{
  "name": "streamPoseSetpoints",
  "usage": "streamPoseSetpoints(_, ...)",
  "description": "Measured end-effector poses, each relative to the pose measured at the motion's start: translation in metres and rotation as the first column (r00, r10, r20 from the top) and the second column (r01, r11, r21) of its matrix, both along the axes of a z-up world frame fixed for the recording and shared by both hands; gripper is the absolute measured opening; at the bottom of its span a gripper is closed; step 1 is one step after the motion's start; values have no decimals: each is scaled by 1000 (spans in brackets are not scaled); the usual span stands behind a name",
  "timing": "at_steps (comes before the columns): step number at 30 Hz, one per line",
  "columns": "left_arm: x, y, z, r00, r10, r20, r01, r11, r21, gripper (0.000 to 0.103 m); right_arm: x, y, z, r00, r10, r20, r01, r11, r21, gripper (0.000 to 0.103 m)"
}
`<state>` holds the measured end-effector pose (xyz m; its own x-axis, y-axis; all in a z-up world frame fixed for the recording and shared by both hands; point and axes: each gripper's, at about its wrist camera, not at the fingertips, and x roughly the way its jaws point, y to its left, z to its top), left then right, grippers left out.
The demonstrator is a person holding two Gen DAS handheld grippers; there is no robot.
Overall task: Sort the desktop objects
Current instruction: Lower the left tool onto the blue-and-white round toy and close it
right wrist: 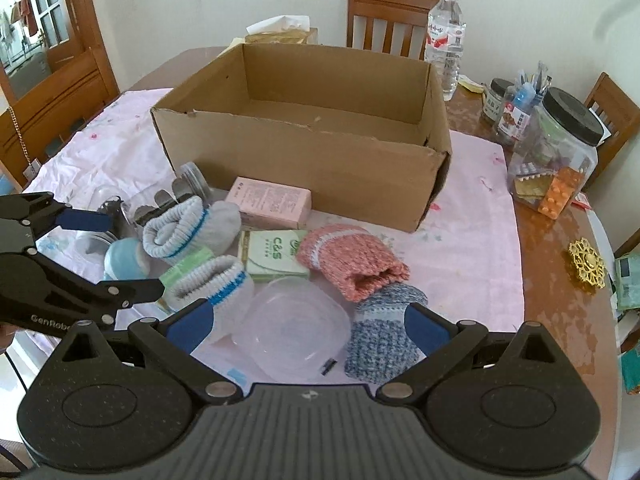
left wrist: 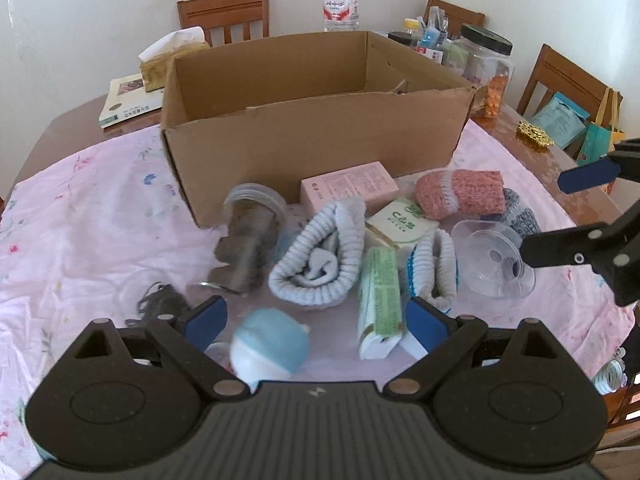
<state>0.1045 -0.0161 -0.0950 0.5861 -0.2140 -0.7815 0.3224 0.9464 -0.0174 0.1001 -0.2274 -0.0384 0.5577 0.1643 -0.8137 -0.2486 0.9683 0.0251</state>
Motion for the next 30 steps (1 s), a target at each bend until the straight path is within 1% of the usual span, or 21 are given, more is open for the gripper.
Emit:
streamPoseSetpoints(4, 7, -3, -9, 1000, 13, -23, -13, 1000, 8, 96, 3, -10, -1, 1000, 4, -6, -4, 1000, 7, 103)
streamPoseSetpoints(6, 8, -2, -12, 999, 16, -44, -17, 1000, -4, 96, 4, -13, -1, 1000, 8, -4, -8, 1000, 13, 103)
streamPoseSetpoints(8, 5, -2, -13, 999, 20, -48, -19, 1000, 4, 96, 5, -15, -2, 1000, 13, -6, -13, 1000, 16, 103)
streamPoseSetpoints(10, 0, -2, -13, 998, 11, -54, -11, 1000, 9, 96, 6, -16, -3, 1000, 20, -8, -20, 1000, 20, 103)
streamPoseSetpoints(21, -31, -6, -3, 997, -31, -71, 30, 999, -13, 97, 10, -15, -3, 999, 49, -3, -49, 998, 43, 103)
streamPoseSetpoints(27, -39, -5, -1, 996, -35, -88, 31, 999, -42, 97, 9, -14, -3, 998, 58, 1, -58, 997, 47, 103)
streamPoseSetpoints(30, -44, -6, -1, 995, -35, -95, 31, 999, -45, 97, 7, -15, -3, 998, 62, 2, -62, 997, 48, 103)
